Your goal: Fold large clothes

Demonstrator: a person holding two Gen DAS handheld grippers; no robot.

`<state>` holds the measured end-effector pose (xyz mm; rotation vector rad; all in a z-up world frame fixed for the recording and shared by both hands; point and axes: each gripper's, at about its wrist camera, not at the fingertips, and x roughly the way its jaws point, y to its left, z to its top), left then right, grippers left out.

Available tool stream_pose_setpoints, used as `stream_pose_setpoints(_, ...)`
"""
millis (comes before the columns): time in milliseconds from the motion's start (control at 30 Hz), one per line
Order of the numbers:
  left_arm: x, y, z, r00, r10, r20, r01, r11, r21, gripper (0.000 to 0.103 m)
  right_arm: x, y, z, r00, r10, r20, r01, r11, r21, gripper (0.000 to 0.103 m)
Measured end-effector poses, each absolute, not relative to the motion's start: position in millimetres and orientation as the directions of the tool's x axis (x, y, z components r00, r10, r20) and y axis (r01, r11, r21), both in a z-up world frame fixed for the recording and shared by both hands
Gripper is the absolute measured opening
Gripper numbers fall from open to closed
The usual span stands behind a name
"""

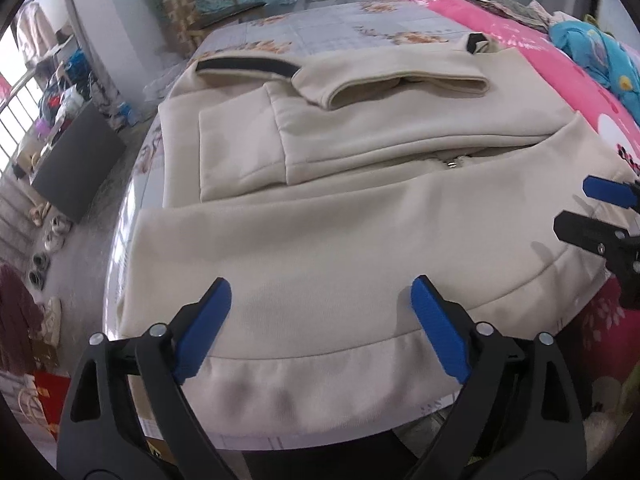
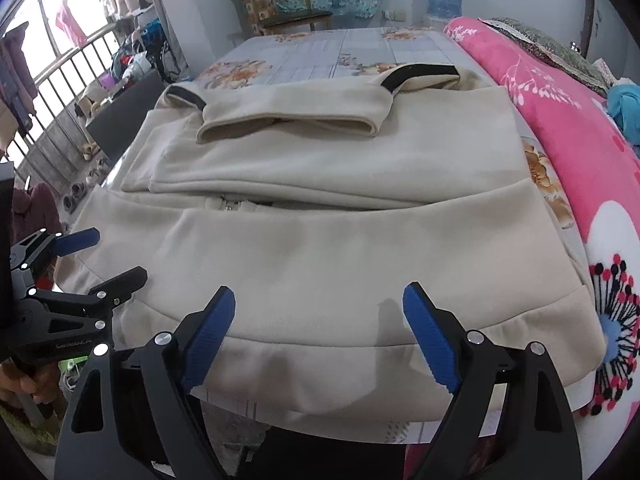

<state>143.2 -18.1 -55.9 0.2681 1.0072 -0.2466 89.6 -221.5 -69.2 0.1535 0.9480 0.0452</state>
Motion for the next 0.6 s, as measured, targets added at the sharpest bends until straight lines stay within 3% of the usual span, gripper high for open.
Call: stream_pose_setpoints(600, 150.5, -11.3, -61.1, 0.496, -0.104, -0.862, 0.286, 0.957, 0.049, 0.096, 94.3, -215.8, -85.8, 0.57, 0.069, -0.819, 0.025, 0.995, 0.101, 0.095)
